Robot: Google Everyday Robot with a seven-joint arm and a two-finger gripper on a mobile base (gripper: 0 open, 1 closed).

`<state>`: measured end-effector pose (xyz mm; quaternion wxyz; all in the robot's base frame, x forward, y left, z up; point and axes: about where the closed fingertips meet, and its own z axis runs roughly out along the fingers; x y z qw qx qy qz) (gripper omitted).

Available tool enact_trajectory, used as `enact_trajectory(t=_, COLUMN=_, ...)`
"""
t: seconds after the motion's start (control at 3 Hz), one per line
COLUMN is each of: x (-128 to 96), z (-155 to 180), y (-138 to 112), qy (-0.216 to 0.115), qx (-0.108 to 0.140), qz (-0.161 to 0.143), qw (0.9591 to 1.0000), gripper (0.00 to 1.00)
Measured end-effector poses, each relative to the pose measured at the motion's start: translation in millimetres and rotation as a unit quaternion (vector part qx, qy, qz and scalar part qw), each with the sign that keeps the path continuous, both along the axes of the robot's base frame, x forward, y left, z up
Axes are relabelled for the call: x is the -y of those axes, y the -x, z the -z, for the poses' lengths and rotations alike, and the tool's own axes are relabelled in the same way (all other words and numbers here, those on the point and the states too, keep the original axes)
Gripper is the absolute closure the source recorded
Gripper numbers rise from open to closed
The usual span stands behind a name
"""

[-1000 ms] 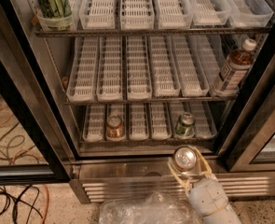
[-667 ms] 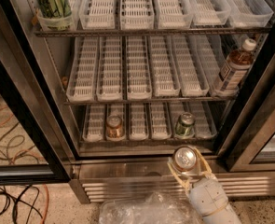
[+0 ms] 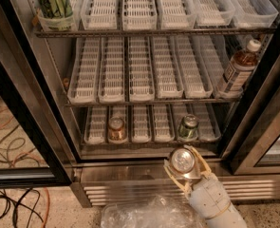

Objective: Pick orange can from bottom shelf of fridge

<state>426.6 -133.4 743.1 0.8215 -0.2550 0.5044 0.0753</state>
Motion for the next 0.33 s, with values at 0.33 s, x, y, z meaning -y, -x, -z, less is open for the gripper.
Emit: enact_trajectory(t=0.33, x=0.0, z=0.0, y=0.0, qy=0.000, qx=0.000, qz=0.000, qw=1.0000, gripper=1.00)
